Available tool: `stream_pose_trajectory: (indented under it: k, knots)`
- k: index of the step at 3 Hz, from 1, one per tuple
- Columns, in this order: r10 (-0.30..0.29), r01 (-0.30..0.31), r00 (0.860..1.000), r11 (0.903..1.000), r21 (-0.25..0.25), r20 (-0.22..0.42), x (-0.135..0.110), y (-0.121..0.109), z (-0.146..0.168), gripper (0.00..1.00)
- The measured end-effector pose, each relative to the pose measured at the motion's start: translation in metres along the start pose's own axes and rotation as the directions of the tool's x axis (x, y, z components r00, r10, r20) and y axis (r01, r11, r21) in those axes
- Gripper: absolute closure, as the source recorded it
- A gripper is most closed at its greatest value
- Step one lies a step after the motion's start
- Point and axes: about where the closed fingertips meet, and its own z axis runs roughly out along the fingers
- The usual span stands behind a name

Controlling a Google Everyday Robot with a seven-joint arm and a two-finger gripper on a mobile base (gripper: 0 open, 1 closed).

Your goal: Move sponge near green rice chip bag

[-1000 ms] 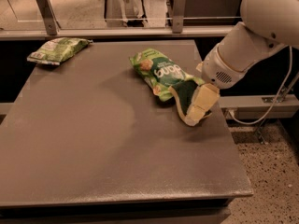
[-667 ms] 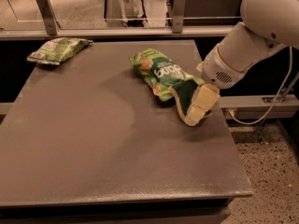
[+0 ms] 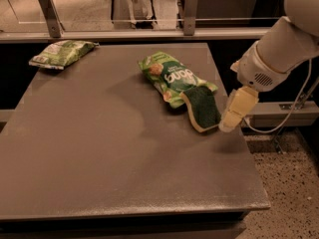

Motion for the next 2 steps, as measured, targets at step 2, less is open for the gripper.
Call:
stream_pose_trajectory:
  k: [2]
  knots:
    - [-0.021, 0.022, 0.999, 0.9995, 0.022, -0.048, 0.0227, -0.0068, -0.0256, 0.00]
